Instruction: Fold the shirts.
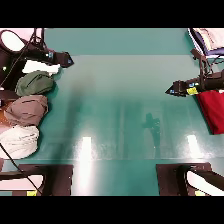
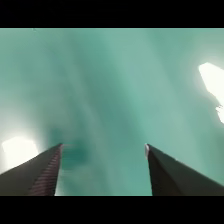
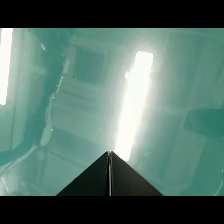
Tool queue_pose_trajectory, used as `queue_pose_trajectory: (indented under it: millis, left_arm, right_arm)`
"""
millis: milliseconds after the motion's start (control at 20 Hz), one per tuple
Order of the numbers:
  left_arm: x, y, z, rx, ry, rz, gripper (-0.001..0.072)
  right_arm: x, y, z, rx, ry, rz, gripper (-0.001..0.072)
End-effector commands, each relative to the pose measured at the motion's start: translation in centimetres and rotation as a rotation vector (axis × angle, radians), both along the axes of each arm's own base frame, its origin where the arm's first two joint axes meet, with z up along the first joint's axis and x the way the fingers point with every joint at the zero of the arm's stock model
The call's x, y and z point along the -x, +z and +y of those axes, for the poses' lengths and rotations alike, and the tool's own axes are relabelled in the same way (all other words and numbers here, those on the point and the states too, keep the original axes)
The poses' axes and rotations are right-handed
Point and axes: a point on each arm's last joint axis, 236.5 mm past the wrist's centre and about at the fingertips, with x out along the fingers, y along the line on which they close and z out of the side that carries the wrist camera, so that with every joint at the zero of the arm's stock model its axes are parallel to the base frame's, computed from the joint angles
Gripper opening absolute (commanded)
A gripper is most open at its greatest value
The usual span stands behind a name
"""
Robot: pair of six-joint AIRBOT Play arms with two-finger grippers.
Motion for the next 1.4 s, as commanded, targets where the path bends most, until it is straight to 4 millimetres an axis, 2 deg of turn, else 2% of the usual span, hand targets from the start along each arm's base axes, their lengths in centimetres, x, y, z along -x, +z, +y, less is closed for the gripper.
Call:
queue_pose_trajectory:
  millis: [0,200,350,450,650,900,950,1000,1050,1100,1200,1250,1350]
  left_arm:
    - [-5.2,0.1,7.8,-0.175,0.204,-0.169,0.0611]
    - [-8.2,-6.3,14.0,-0.174,0.315,-0.119,0.0611]
    - [-9.8,-9.9,16.3,-0.178,0.347,-0.111,0.0611]
    - [-10.8,-11.6,16.9,-0.184,0.351,-0.095,0.0611]
    - [-12.6,-12.6,17.1,-0.186,0.351,-0.099,0.0611]
    - [-12.2,-16.0,17.1,-0.192,0.344,-0.030,0.0605]
    - [-12.3,-16.1,17.0,-0.192,0.344,-0.031,0.0452]
    - [-12.4,-15.9,17.0,-0.187,0.346,-0.035,0.0197]
    - [-12.5,-15.4,17.0,-0.184,0.347,-0.036,0.0024]
    - [-12.5,-14.3,16.9,-0.177,0.349,-0.036,0.0028]
    - [-12.7,-10.8,16.2,-0.137,0.350,-0.027,0.0027]
    - [-12.6,-8.0,15.7,-0.116,0.340,-0.046,0.0027]
    - [-12.4,-0.1,13.0,-0.073,0.250,-0.155,0.0027]
  right_arm:
    - [0.2,0.1,0.3,-0.017,-0.016,0.021,0.0017]
    - [0.7,0.0,0.4,-0.023,-0.014,0.047,0.0018]
    - [1.2,-0.1,0.5,-0.024,-0.003,0.064,0.0018]
    - [1.6,-0.2,0.6,-0.025,0.009,0.079,0.0017]
    - [2.7,-0.3,2.2,-0.022,0.067,0.100,0.0018]
    - [2.9,-0.3,4.0,-0.016,0.115,0.082,0.0018]
    - [2.9,-0.3,4.1,-0.015,0.118,0.083,0.0017]
    - [3.0,-0.3,4.1,-0.016,0.119,0.083,0.0018]
    - [2.9,-0.3,4.1,-0.015,0.118,0.082,0.0018]
    - [2.8,-0.2,4.1,-0.017,0.115,0.077,0.0018]
    - [2.0,0.3,4.2,-0.020,0.096,0.040,0.0018]
    - [1.4,0.8,4.0,-0.019,0.080,0.003,0.0017]
    - [0.3,2.6,3.7,-0.018,0.042,-0.090,0.0018]
